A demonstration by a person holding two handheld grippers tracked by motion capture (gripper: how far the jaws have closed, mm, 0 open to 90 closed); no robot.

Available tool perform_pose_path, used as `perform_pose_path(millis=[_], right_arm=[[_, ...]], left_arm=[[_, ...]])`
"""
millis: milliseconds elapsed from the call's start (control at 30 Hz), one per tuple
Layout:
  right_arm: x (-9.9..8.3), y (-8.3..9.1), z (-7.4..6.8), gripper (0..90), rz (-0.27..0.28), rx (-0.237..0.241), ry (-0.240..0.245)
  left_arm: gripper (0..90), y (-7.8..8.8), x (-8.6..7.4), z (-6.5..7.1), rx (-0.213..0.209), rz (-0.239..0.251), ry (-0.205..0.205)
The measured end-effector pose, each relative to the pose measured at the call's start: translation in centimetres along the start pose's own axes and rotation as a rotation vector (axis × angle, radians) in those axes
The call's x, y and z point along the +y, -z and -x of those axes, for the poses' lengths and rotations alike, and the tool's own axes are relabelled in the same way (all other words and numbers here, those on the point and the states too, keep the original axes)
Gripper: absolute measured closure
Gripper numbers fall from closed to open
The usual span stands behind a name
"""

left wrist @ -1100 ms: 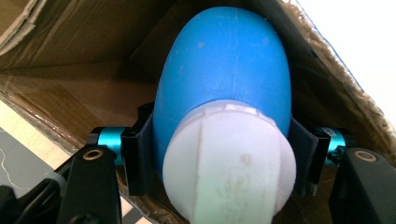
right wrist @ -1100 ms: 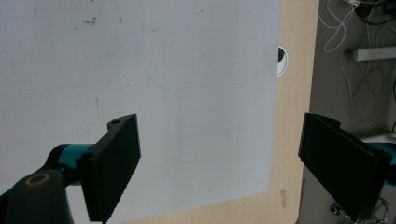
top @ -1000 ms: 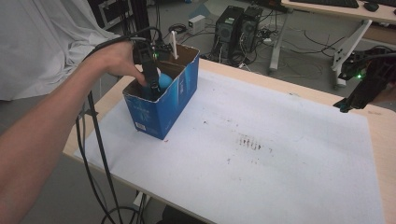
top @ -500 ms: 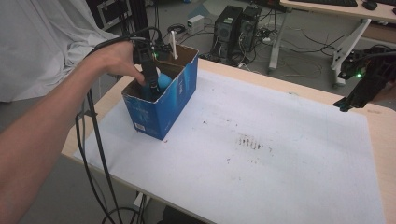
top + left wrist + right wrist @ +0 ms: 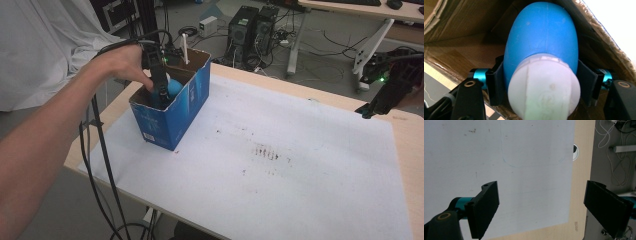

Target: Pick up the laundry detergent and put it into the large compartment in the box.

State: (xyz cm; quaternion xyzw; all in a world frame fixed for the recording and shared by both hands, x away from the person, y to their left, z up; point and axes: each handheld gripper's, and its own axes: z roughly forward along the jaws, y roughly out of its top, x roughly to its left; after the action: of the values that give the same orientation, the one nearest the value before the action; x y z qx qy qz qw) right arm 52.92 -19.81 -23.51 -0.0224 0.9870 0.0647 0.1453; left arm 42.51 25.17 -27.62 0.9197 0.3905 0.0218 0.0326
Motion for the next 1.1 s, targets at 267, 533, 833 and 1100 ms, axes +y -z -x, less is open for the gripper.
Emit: perform_pose_path(millis=[267,533,833,1100], right_arm=[[-0.1,0.2,-0.1,12.1,0.002,-0.005,0.0],[-0.2,0.4,-0.1,12.1,0.0,-0.004,-0.003],[-0.1,0.3,-0.1,12.1,0.001,-0.002,0.001],[0.0,0.3,-0.1,12.1,0.005,-0.001,0.007]], left_arm=[[31.4,0.4,0.3,-0.1,0.017,0.003,-0.01],[29.2,1.0,0.2,0.0,0.023,0.007,-0.009],[27.3,2.5,0.3,0.3,0.047,0.029,-0.027],[27.3,4.3,0.7,0.8,0.069,0.041,-0.051]])
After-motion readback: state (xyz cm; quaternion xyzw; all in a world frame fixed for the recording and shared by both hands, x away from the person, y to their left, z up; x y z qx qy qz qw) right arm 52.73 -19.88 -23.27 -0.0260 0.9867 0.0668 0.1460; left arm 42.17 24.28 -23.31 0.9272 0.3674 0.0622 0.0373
